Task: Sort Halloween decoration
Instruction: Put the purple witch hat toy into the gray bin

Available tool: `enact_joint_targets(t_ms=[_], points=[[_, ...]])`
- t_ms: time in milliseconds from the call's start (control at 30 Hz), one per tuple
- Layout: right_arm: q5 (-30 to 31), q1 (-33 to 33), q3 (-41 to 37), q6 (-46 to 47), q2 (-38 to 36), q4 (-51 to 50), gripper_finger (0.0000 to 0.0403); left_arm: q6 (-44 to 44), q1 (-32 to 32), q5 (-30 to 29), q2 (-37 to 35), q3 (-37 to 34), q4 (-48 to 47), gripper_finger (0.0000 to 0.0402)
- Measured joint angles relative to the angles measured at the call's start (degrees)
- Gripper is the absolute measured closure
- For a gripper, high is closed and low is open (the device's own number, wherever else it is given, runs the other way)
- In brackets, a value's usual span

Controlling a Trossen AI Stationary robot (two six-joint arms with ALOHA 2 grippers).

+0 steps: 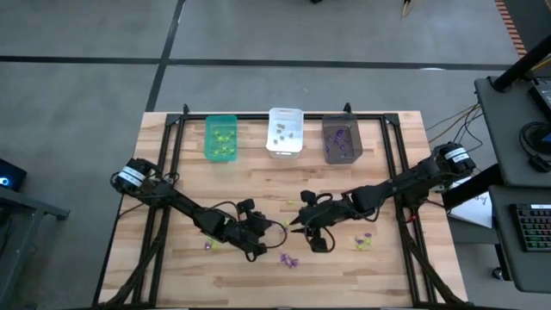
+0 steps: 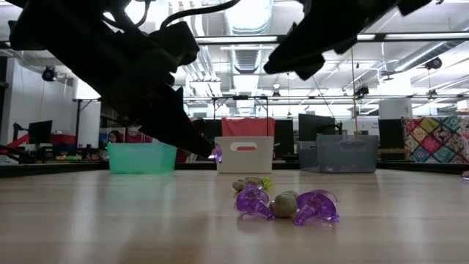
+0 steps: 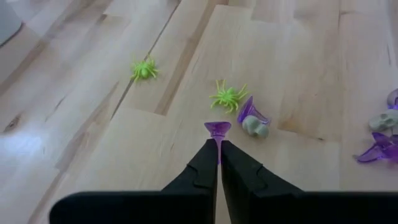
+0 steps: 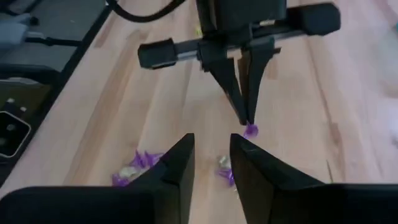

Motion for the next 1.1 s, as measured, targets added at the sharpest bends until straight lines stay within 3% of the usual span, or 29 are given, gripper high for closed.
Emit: enact_joint_targets(t_ms=[300,700,1100], points=[[-0.8,-2.3,-3.9,-1.8,0.0,5.8,0.0253,3.9,0.0,-0.1,-0.1,0.4,5.3,0.0401],[-0.8,-2.5,-4.9,-0.7,2.6,8.9,0.025,17.6,0.1,-3.6,0.0,6.6,5.7,0.0401],[-0.8,-2.5,-4.8,-3.0,3.9,11.0,0.025,18.9,0.1,-4.1,0.1,7.0,6.6,0.0401]])
